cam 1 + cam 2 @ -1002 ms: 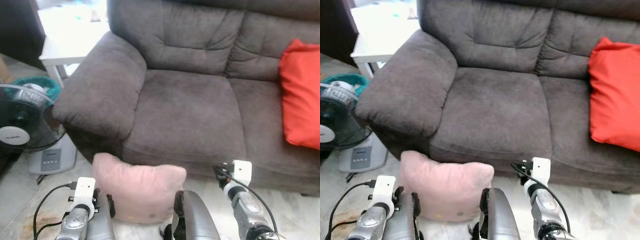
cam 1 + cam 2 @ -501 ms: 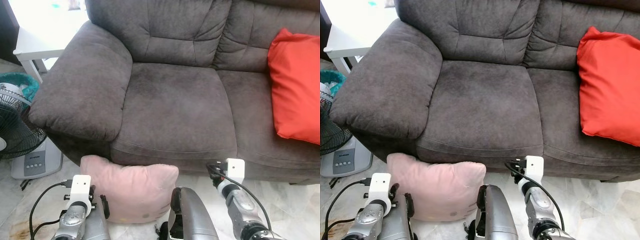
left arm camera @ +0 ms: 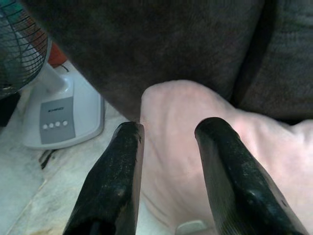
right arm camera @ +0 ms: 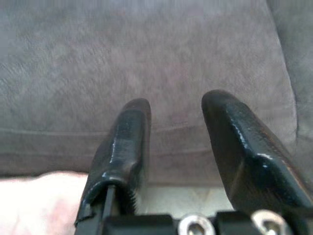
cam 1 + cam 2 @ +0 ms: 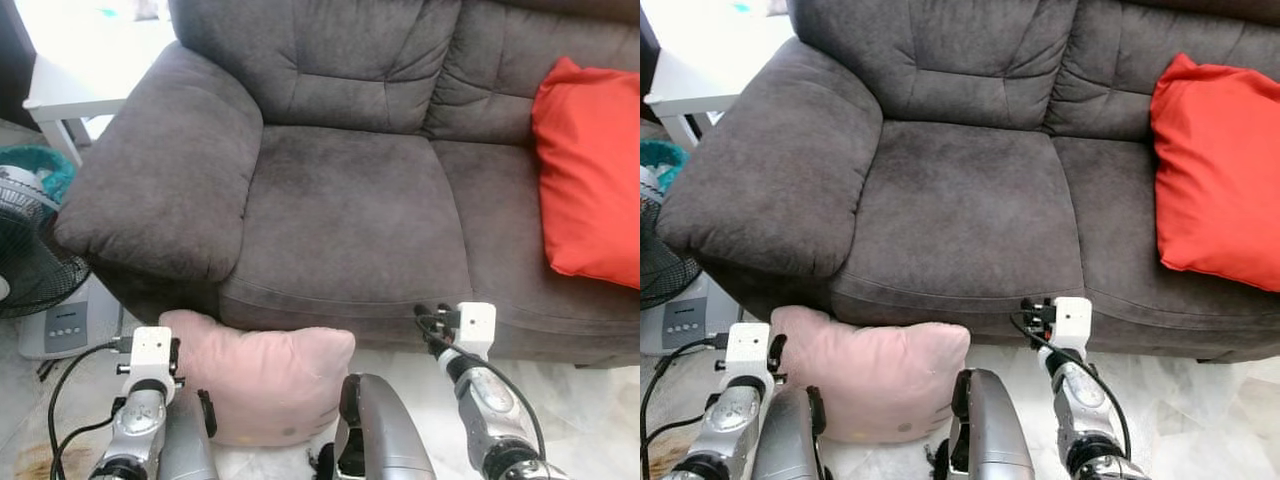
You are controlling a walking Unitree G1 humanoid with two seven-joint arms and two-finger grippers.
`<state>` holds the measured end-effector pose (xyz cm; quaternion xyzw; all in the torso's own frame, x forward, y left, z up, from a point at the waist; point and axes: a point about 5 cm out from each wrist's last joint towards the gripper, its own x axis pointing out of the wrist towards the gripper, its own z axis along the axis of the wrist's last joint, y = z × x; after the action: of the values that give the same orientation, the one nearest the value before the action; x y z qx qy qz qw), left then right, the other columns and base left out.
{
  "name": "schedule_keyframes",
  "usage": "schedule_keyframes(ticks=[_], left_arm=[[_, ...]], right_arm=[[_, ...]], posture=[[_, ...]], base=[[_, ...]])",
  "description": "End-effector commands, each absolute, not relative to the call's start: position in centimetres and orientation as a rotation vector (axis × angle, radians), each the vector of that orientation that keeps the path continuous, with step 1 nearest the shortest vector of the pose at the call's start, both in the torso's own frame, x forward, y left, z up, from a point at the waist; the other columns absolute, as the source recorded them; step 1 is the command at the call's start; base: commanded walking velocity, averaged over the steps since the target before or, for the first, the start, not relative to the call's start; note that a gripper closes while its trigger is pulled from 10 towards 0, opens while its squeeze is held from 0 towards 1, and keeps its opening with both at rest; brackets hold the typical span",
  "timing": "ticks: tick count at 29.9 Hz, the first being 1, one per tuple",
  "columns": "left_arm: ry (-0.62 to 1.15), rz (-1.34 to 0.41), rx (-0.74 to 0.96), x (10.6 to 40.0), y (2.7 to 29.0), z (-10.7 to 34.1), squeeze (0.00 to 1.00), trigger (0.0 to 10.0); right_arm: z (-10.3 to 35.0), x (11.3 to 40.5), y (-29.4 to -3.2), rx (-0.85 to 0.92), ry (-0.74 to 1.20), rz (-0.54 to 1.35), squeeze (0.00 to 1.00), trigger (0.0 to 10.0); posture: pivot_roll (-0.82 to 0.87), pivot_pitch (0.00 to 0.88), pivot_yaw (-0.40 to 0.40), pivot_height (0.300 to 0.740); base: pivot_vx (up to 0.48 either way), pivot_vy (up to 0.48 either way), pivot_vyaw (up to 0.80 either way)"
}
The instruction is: Move the pillow to the sofa from floor
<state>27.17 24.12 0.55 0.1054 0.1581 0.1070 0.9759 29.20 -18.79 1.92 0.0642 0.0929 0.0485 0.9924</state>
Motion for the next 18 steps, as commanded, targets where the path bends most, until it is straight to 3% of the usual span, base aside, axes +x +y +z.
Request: schedule_keyframes(ticks=[1, 7, 18], left_arm=[[0.329, 0.213, 0.184, 26.8, 23.7, 0.1, 0.00, 10.0], [0.329, 0.209, 0.172, 26.5, 23.4, -0.2, 0.00, 10.0], [0.334, 0.201, 0.166, 26.5, 23.3, -0.3, 0.00, 10.0]], right_arm=[[2.4, 29.3, -18.3, 0.123, 0.149, 0.107, 0.00, 10.0], [3.3, 29.4, -17.6, 0.122, 0.104, 0.118, 0.00, 10.0], [5.3, 28.4, -16.9, 0.118, 0.063, 0.107, 0.00, 10.0]], posture=[[0.11, 0.147, -0.183, 0.531], [0.11, 0.150, -0.177, 0.531], [0.11, 0.151, -0.165, 0.531]], base=[[0.000, 0.000, 0.00], [0.000, 0.000, 0.00], [0.000, 0.414, 0.00]])
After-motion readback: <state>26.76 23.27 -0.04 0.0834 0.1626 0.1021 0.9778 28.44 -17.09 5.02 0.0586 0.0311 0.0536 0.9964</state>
